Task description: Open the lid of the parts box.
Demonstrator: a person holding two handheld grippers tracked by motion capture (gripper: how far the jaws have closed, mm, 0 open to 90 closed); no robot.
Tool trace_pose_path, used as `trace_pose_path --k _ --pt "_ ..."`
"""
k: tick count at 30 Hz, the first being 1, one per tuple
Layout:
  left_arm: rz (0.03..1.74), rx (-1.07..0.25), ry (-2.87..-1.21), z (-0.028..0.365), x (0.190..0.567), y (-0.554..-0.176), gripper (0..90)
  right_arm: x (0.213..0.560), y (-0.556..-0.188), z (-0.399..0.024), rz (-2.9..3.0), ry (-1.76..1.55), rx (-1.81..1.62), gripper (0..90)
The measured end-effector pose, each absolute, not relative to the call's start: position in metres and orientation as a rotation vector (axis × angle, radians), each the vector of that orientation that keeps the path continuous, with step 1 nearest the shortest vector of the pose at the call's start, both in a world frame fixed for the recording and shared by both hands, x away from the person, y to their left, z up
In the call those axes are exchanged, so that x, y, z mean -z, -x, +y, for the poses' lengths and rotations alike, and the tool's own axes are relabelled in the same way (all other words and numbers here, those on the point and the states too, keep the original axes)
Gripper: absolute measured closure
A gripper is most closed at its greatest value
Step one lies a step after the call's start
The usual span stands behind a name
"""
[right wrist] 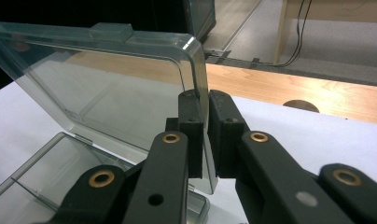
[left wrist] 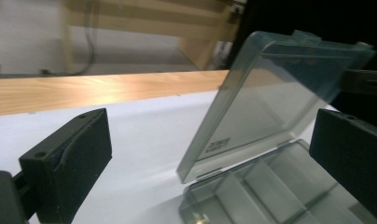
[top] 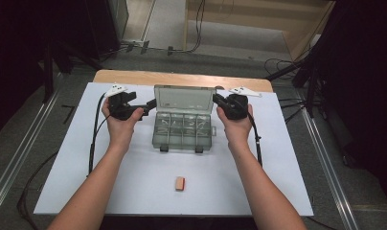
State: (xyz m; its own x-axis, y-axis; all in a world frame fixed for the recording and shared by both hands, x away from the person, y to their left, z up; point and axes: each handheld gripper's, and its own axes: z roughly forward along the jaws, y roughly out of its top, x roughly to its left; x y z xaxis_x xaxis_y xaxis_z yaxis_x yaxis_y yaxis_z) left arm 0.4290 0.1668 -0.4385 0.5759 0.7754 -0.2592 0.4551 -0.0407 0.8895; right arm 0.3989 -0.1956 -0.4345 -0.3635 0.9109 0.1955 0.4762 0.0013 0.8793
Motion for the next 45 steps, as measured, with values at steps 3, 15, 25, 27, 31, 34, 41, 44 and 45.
trace_pose_path --k 3,15,25,27,31,34,41,44,45 --pt "1.037 -0.295 -1.696 0.166 0.443 -0.440 6.7 0.434 -0.401 -0.196 1.858 -1.430 -1.324 83.4" --pt "0.998 -0.311 -1.754 0.151 0.451 -0.447 66.9 0.432 -0.413 -0.197 1.870 -1.457 -1.311 83.9" --pt "1.036 -0.319 -1.749 0.148 0.453 -0.451 79.5 0.432 -0.417 -0.197 1.873 -1.458 -1.308 83.9" --pt "1.035 -0.328 -1.750 0.147 0.453 -0.451 79.7 0.433 -0.418 -0.197 1.871 -1.460 -1.310 83.9" --pt "1.041 -0.339 -1.753 0.147 0.453 -0.451 81.5 0.434 -0.420 -0.201 1.880 -1.457 -1.356 80.4" --pt "1.049 -0.345 -1.749 0.146 0.453 -0.451 81.9 0.436 -0.420 -0.203 1.884 -1.462 -1.402 69.4" --pt "1.051 -0.350 -1.745 0.146 0.454 -0.453 82.5 0.463 -0.419 -0.205 1.932 -1.477 -1.417 62.1" --pt "1.058 -0.350 -1.748 0.145 0.454 -0.454 82.6 0.473 -0.418 -0.205 1.915 -1.503 -1.401 65.7" --pt "1.058 -0.350 -1.748 0.145 0.454 -0.454 82.7 0.476 -0.417 -0.206 1.910 -1.509 -1.405 67.0"
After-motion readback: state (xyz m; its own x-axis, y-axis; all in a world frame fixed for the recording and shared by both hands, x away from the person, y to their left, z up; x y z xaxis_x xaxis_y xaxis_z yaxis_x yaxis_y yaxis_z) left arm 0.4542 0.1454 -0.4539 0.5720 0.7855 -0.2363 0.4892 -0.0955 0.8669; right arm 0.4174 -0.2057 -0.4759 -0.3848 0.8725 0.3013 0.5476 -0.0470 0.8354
